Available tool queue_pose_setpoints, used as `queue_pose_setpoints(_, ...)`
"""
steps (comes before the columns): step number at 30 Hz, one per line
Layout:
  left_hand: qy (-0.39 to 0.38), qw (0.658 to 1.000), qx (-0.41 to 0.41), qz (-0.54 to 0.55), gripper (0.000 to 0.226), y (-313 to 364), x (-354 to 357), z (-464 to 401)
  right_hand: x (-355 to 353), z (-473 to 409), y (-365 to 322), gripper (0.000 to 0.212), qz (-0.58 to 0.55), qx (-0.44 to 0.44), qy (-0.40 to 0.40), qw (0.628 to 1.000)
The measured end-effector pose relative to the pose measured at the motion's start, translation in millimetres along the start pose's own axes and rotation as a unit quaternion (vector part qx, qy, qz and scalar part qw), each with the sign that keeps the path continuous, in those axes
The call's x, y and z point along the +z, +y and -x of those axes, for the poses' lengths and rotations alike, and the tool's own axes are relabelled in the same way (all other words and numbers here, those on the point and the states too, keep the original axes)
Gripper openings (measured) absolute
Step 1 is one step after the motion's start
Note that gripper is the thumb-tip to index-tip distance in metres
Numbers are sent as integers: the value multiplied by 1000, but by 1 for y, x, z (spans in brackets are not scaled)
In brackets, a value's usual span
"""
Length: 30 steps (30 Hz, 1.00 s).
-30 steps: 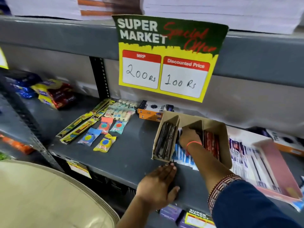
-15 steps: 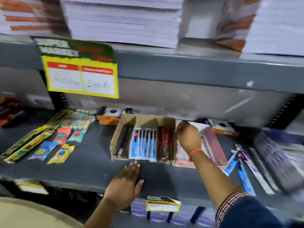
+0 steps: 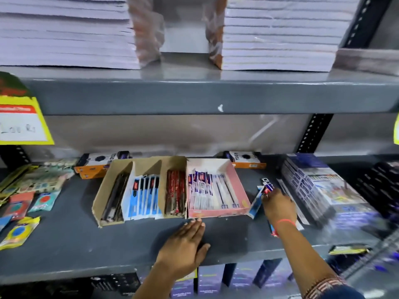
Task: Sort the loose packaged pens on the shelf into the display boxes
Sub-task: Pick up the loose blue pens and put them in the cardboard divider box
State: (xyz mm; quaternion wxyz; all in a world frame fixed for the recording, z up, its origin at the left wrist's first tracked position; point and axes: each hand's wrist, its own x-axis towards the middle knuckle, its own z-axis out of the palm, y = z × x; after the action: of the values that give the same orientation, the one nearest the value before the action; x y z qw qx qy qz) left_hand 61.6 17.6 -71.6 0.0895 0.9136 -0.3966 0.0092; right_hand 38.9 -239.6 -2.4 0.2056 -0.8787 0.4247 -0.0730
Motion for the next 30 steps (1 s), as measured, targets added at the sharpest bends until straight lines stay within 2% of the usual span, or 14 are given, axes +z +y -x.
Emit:
queue_pose_setpoints(4, -17, 1000, -3, -2, 63, -4, 4, 0, 8, -6, 9, 37, -10, 33, -73, 997)
queue_pose_setpoints(7, -31, 1000, -7, 0, 64, -4, 6, -1, 6, -13, 11, 38, -35, 28, -104, 994)
queue_pose_setpoints(11, -26, 1000, -11, 2, 64, -5, 7, -1, 1, -23, 15, 43, -65, 73, -140, 985)
queue_pose_setpoints(15, -18, 1000, -11, 3, 64, -4, 6, -1, 0, -31, 15, 43, -106, 81, -133, 982)
queue_pose_setpoints(19, 4, 1000, -9, 2, 64, -2, 5, 1, -17, -34, 4, 34, -28, 21, -82, 996)
queue_pose_setpoints(23, 18, 1000, -7, -1, 63, -1, 3, 2, -43, -37, -8, 30, -55, 23, -140, 988)
queue_pose_setpoints(25, 18, 1000, -8, -1, 63, -1, 3, 2, -51, -43, -6, 18, -207, 36, -179, 961)
queue_pose_setpoints(26, 18, 1000, -8, 0, 63, -1, 3, 2, -56, -42, -5, 8, -316, 69, -210, 922)
queue_pose_setpoints(28, 18, 1000, -6, 4, 62, -1, 2, 2, -58, -42, 0, 17, -463, 119, -249, 842)
queue_pose_setpoints(30, 17, 1000, -7, 4, 62, -1, 2, 2, -55, -38, 3, 21, -518, 138, -258, 804)
